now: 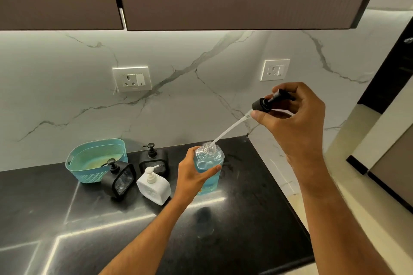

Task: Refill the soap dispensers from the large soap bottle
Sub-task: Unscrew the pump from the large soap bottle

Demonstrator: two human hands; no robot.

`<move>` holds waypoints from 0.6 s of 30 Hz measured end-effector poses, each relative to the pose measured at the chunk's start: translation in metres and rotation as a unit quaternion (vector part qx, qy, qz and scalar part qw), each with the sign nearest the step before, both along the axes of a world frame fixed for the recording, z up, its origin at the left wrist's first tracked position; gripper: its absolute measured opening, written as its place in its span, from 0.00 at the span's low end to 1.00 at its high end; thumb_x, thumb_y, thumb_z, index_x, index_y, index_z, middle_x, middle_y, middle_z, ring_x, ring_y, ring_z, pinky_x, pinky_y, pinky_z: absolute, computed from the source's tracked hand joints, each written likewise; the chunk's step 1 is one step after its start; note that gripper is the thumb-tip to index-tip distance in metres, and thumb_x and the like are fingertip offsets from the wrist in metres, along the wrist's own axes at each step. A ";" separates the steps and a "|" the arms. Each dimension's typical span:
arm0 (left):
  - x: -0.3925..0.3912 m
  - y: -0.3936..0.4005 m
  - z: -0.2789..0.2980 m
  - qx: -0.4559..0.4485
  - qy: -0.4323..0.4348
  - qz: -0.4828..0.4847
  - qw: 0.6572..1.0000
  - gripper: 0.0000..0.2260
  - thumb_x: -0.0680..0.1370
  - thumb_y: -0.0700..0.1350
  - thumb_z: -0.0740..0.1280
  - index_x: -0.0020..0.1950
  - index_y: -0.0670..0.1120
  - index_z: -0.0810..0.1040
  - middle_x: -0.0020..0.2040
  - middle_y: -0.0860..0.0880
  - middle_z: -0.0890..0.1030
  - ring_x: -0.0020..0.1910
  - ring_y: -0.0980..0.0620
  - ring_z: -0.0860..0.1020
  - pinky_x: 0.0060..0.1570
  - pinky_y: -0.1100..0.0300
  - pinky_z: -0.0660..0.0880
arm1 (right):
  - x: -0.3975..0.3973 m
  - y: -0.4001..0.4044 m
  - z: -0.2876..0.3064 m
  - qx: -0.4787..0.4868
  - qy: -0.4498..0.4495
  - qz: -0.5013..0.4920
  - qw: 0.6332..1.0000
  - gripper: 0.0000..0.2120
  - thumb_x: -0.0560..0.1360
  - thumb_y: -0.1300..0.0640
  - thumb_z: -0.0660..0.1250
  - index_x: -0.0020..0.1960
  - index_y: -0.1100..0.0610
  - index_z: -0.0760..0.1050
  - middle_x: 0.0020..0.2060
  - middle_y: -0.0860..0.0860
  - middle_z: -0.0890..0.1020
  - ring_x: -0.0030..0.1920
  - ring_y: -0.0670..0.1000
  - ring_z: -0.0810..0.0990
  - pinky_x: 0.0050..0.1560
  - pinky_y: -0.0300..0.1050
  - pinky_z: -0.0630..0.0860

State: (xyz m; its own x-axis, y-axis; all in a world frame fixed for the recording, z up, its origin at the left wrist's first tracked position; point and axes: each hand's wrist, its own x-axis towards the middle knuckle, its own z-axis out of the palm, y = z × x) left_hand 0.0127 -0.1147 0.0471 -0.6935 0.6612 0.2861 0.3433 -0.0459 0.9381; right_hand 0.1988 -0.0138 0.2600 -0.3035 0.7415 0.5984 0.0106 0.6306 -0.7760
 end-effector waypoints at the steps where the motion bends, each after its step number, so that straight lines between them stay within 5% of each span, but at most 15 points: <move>1: 0.000 0.001 -0.001 0.001 0.000 -0.001 1.000 0.31 0.68 0.55 0.80 0.67 0.51 0.72 0.60 0.57 0.80 0.59 0.58 0.81 0.57 0.66 0.80 | 0.003 0.002 -0.001 -0.001 -0.001 -0.001 1.000 0.24 0.68 0.56 0.82 0.59 0.58 0.77 0.49 0.50 0.84 0.48 0.51 0.86 0.51 0.40 0.84; 18: -0.009 0.031 -0.008 0.011 -0.002 -0.005 1.000 0.28 0.70 0.52 0.81 0.66 0.50 0.73 0.59 0.57 0.81 0.57 0.59 0.81 0.55 0.65 0.81 | 0.028 0.026 -0.024 -0.001 0.010 0.008 1.000 0.13 0.69 0.57 0.81 0.50 0.50 0.81 0.44 0.45 0.84 0.46 0.44 0.85 0.45 0.30 0.80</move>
State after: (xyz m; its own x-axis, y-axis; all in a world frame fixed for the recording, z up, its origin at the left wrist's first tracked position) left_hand 0.0041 -0.0833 0.0394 -0.6875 0.6623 0.2979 0.3386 -0.0705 0.9383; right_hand 0.2272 0.0121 0.2361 -0.3026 0.7378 0.6034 -0.0156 0.6291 -0.7771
